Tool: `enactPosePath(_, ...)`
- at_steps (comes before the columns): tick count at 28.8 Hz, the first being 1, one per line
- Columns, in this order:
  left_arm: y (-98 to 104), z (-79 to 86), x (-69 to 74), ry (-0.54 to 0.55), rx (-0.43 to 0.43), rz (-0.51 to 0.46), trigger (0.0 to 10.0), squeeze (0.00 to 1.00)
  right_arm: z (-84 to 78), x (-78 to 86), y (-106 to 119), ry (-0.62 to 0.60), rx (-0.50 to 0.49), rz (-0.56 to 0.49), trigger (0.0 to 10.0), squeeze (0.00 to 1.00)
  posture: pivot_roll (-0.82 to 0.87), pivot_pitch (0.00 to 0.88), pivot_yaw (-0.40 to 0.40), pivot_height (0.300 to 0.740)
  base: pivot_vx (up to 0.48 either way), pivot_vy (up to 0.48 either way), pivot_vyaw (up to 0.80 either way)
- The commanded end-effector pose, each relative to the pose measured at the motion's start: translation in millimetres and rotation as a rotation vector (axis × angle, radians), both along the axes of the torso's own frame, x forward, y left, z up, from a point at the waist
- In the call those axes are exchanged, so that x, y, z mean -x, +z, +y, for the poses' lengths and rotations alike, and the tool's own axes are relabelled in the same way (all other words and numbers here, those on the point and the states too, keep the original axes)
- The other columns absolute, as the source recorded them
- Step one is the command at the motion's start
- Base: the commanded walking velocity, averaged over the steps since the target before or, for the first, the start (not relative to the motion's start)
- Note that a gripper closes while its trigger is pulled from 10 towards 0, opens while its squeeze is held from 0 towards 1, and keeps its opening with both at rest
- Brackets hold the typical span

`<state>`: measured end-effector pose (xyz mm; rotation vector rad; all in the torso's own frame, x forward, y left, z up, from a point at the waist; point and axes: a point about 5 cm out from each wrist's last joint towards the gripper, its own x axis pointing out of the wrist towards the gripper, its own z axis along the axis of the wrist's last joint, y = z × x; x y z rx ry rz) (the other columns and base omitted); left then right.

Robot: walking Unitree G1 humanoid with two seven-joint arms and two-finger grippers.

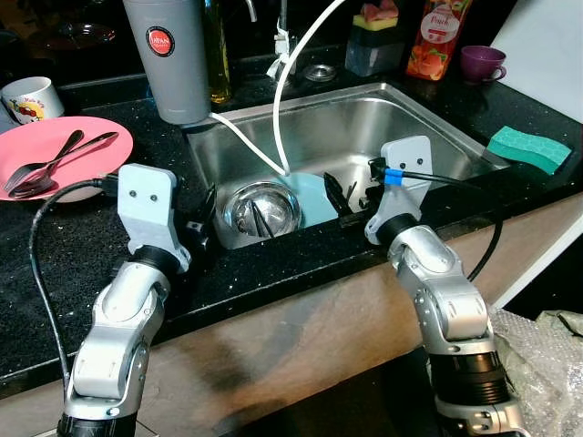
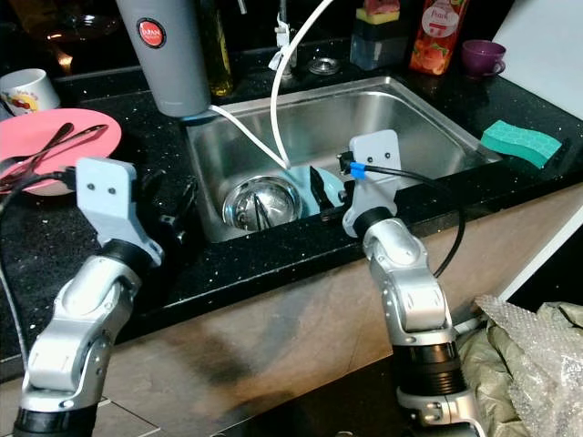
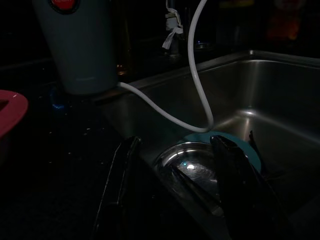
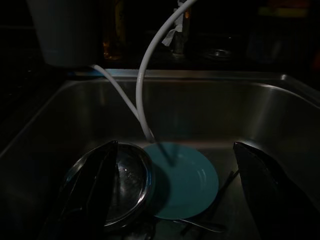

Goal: Kitchen organization

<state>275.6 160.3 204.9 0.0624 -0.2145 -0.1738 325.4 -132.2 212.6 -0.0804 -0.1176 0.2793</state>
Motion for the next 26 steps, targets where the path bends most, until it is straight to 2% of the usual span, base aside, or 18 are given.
enactPosePath(1, 2, 1.9, -0.5, 0.02, -0.015, -0.002, 10.0, 0.0, 0.6, -2.2, -1, 0.003, 0.001, 0.009, 10.0, 0.0, 0.02, 0.085, 0.009, 0.74, 0.0, 0.0, 0.0)
enactPosePath(4, 3, 6.8, -2.5, 0.048, -0.024, -0.003, 10.0, 0.0, 0.8, -2.7, -2, 0.011, -0.007, 0.027, 10.0, 0.0, 0.03, 0.087, 0.008, 0.74, 0.0, 0.0, 0.0)
enactPosePath(5, 3, 12.2, -4.1, 0.09, -0.026, 0.002, 10.0, 0.0, 1.2, -2.9, -3, 0.016, -0.015, 0.035, 10.0, 0.0, 0.03, 0.087, 0.008, 0.74, 0.0, 0.0, 0.0)
enactPosePath(9, 1, 15.1, -5.7, 0.105, -0.042, 0.031, 10.0, 0.0, 2.5, -3.6, -3, 0.023, -0.015, 0.037, 10.0, 0.0, 0.03, 0.092, 0.006, 0.74, 0.0, 0.0, 0.0)
enactPosePath(17, 4, 5.3, -7.2, 0.065, -0.016, 0.029, 10.0, 0.0, 5.8, -3.1, -6, 0.038, -0.019, 0.052, 10.0, 0.0, 0.03, 0.096, 0.006, 0.74, 0.0, 0.0, 0.0)
enactPosePath(26, 9, 1.4, -10.3, 0.051, -0.041, 0.01, 10.0, 0.0, 4.8, -4.1, -6, 0.036, -0.034, 0.063, 10.0, 0.0, 0.02, 0.096, 0.006, 0.74, 0.0, 0.0, 0.0)
